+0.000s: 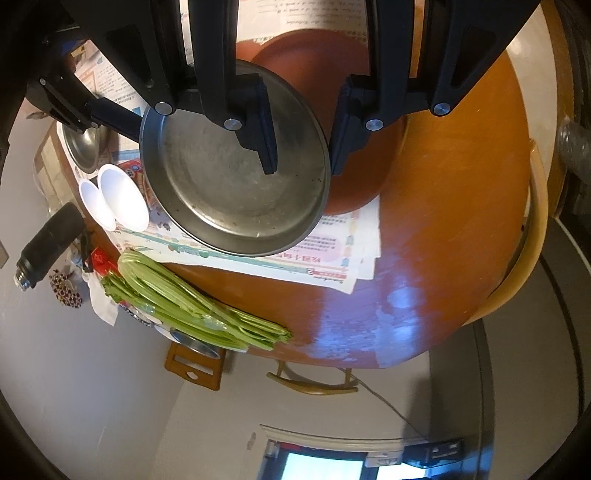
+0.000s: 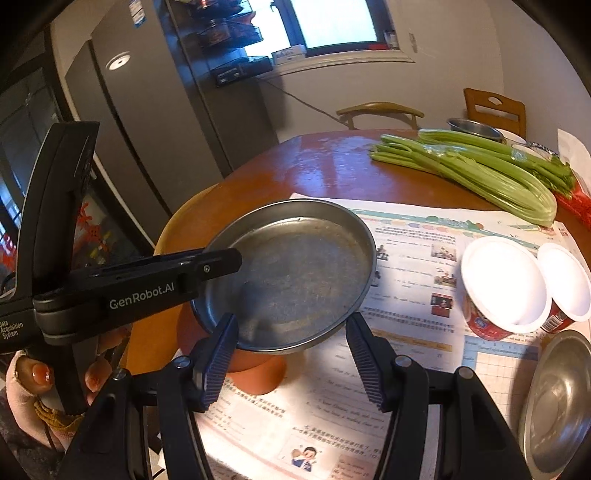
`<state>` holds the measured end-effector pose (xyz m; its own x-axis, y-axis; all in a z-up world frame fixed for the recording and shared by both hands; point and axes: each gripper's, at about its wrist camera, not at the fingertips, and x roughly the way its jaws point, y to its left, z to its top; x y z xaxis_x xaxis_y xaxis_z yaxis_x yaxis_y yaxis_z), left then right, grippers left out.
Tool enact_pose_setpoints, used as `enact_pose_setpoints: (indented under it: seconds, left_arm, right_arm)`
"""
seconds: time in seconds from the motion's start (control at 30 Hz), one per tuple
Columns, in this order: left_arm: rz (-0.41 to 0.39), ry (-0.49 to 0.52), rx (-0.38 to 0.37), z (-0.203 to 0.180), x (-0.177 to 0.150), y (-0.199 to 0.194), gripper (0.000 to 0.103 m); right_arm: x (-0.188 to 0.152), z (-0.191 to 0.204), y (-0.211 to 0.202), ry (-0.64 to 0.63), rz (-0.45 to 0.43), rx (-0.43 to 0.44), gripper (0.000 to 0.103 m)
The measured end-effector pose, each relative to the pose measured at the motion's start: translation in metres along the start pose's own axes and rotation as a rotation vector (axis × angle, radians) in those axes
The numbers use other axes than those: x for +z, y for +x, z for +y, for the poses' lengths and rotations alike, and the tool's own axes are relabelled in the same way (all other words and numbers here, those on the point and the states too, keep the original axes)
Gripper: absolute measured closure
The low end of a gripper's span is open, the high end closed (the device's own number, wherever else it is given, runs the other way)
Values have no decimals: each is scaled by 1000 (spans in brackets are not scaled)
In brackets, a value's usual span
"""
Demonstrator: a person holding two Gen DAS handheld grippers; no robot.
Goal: Organize plates and bowls
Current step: 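Carry the silver tray with the left tool over the orange plate and lower it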
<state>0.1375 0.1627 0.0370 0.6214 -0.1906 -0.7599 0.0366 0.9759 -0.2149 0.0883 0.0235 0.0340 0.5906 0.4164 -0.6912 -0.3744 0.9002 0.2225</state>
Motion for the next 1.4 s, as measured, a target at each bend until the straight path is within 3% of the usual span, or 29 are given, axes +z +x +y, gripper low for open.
enact_pose_setpoints:
  seconds: [0.5, 0.63, 1.4]
  left_arm:
    - [25, -48, 21, 22, -25, 13, 75]
    - [12, -37, 59, 23, -28, 14, 75]
    - [23, -14, 118, 29, -31, 23, 75]
  right_arm:
    - [-9, 15, 21, -46, 65, 10, 42]
    - [-12, 19, 25, -54, 74, 24, 42]
    - [-13, 25, 51, -97, 115, 40, 42]
